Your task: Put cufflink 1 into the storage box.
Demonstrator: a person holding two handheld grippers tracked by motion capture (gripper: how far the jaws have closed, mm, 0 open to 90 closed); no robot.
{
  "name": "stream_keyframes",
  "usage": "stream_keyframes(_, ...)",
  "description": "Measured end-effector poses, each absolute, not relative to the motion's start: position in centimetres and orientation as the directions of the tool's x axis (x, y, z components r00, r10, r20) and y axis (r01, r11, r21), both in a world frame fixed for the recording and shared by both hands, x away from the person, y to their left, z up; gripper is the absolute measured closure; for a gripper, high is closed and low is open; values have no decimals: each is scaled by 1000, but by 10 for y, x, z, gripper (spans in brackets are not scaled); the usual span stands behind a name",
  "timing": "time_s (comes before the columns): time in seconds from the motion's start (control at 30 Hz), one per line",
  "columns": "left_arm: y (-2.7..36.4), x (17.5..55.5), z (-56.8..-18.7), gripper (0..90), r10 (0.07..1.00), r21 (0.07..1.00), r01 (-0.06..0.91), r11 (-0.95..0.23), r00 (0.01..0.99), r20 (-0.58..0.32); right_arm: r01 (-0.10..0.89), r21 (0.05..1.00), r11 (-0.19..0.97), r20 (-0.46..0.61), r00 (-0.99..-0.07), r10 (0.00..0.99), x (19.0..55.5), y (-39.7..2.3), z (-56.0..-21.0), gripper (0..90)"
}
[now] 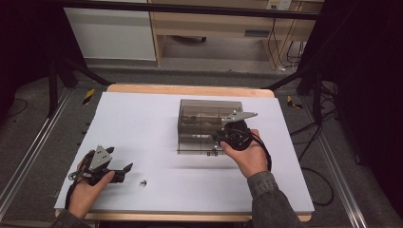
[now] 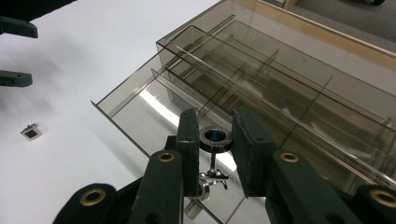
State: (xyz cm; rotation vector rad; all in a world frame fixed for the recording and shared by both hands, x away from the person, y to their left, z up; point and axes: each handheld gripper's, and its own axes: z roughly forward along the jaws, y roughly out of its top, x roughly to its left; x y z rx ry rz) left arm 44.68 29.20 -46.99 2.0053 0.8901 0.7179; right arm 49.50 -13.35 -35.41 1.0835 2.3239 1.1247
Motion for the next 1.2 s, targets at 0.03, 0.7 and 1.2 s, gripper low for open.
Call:
stream_keyframes(0.03, 292, 447, -470, 79, 790, 843, 330, -424, 590, 166, 490, 776, 397, 24, -653, 757, 495, -132, -355, 732)
stream_keyframes(0.7, 291, 447, -470, 80, 788, 844, 330, -422, 593, 162, 535, 706, 464, 2, -656, 754, 512, -112, -380, 731)
stream_keyframes(1.2, 291, 447, -470, 80, 786, 842, 330, -428, 596, 166, 549, 686, 477, 4, -659, 752, 516, -107, -385, 690)
